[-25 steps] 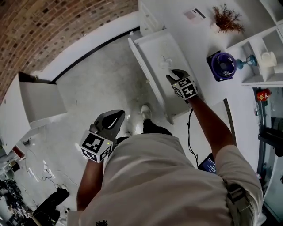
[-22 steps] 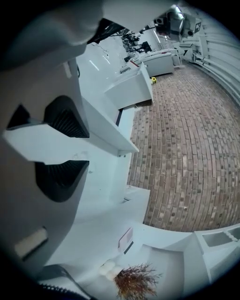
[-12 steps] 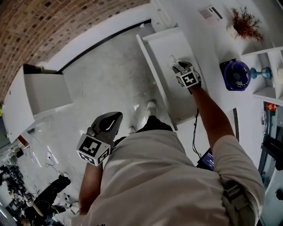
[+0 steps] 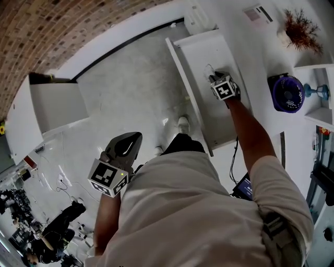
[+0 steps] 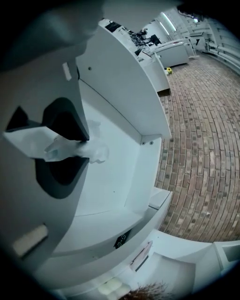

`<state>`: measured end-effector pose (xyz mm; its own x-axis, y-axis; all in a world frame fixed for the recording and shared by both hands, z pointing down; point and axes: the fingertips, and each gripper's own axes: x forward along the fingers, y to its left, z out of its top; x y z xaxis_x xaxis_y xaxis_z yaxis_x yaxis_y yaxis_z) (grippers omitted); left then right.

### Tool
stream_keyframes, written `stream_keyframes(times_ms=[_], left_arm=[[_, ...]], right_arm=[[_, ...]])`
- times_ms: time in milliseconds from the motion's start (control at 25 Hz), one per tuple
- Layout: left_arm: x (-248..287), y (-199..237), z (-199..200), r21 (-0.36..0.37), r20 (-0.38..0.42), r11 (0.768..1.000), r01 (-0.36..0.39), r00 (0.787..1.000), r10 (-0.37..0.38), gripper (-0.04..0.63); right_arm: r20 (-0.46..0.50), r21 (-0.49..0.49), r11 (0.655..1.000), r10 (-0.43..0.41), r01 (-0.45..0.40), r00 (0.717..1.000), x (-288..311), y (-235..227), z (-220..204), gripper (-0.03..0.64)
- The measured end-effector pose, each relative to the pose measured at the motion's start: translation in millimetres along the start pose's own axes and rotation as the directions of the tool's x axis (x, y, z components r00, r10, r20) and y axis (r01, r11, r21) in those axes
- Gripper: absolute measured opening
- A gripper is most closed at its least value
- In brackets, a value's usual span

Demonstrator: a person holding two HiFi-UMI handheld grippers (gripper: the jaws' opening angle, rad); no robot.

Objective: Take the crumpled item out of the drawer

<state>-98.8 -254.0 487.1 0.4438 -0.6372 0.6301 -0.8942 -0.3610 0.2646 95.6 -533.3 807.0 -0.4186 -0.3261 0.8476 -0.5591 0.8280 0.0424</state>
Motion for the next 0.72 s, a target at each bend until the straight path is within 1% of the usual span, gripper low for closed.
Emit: stream_keyframes(times_ms=[160, 280, 440, 720], left_arm=[[1.8, 2.9, -2.1, 0.005, -0.001, 1.000, 0.003, 1.000, -0.003, 0.006], [1.3, 4.4, -3.6, 0.009, 0.002, 1.000, 0.010, 1.000, -0.010, 0.005], [-4.1, 4.9, -5.0, 0.026, 0.011, 1.000, 0.016, 1.000, -0.016, 0.005], [-20.1, 4.0, -6.7, 0.043, 0.043, 0.998, 0.042, 0.998, -0.044, 0.005]], right_arm=[[-0.017, -0.029, 1.000, -0.012, 0.012, 1.000, -0.9, 0.1, -0.3, 0.098], [-0.023, -0.028, 0.999, -0.021, 0.020, 1.000, -4.0, 0.1, 1.2, 0.083], [-0.016, -0.015, 0.999, -0.039, 0.039, 0.999, -10.0, 0.8, 1.9, 0.077], [-0.012, 0.014, 0.998, -0.061, 0.061, 0.998, -40.8, 10.9, 10.6, 0.072]])
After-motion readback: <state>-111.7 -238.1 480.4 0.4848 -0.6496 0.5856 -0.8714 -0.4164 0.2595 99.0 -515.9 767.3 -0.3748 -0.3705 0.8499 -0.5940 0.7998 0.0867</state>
